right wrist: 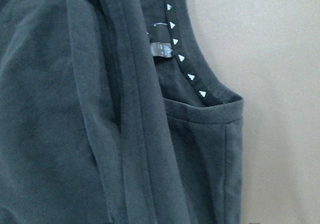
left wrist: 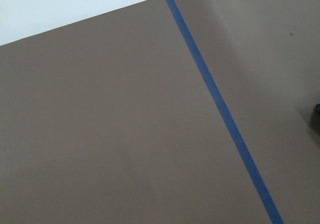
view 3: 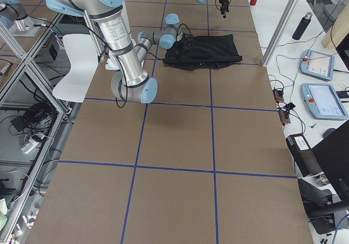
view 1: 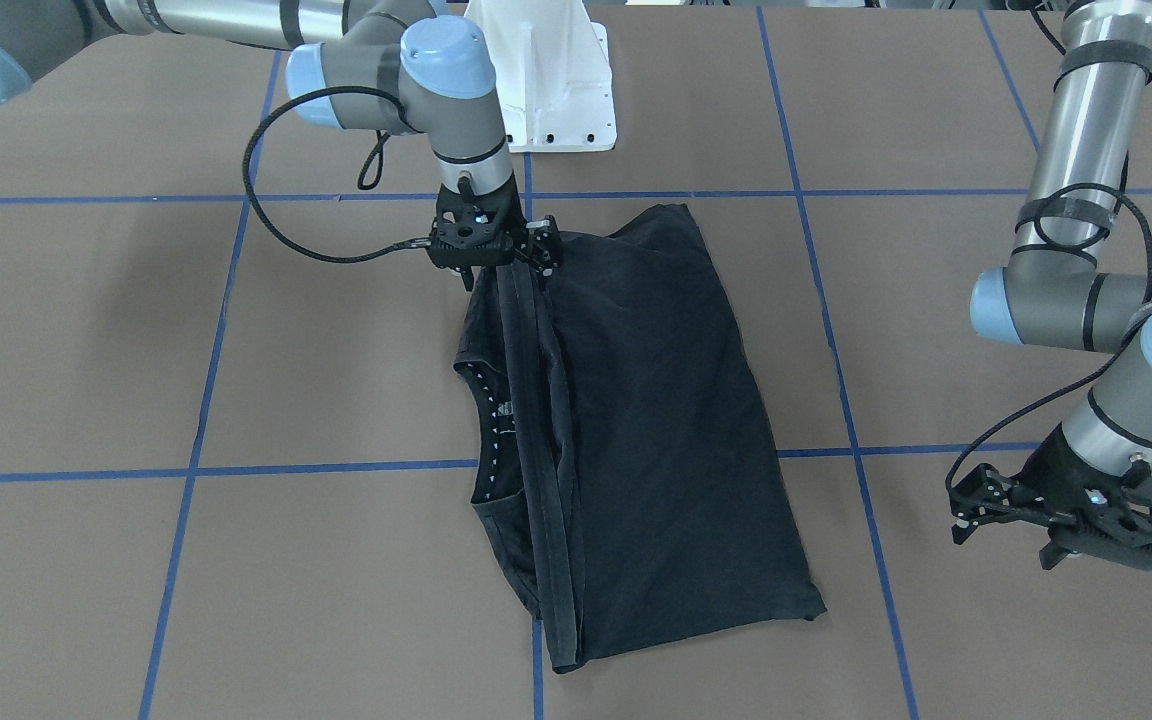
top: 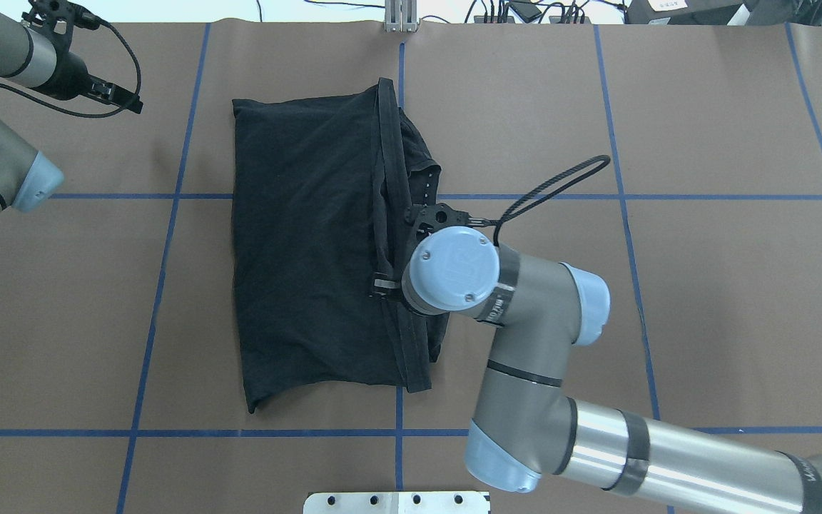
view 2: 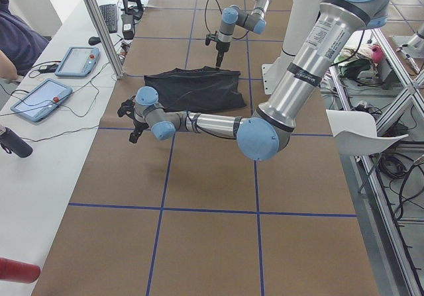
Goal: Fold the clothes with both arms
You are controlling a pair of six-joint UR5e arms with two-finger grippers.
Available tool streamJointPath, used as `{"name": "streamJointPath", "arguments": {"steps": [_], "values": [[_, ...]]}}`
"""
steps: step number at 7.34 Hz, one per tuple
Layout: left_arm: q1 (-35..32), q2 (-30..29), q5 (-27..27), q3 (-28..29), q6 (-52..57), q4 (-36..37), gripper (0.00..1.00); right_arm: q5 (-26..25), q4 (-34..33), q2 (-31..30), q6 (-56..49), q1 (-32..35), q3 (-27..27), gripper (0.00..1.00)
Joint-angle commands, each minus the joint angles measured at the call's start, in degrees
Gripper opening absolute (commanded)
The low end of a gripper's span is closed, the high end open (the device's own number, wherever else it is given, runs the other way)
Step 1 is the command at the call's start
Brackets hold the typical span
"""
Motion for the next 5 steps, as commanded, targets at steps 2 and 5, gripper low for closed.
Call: {"name": "streamJointPath", "arguments": {"steps": [2,5], "values": [[0.0,0.0,0.0,-0.1,-0.5,0.0,1.0,-0.5,-15.4,9.2,-6.7,-0.9,-6.7,1.0],[0.0,0.4,0.0,-0.6,-0.5,0.0,1.0,-5.4,-26.5,10.3,-12.6,-5.4,-6.1,0.98]]}}
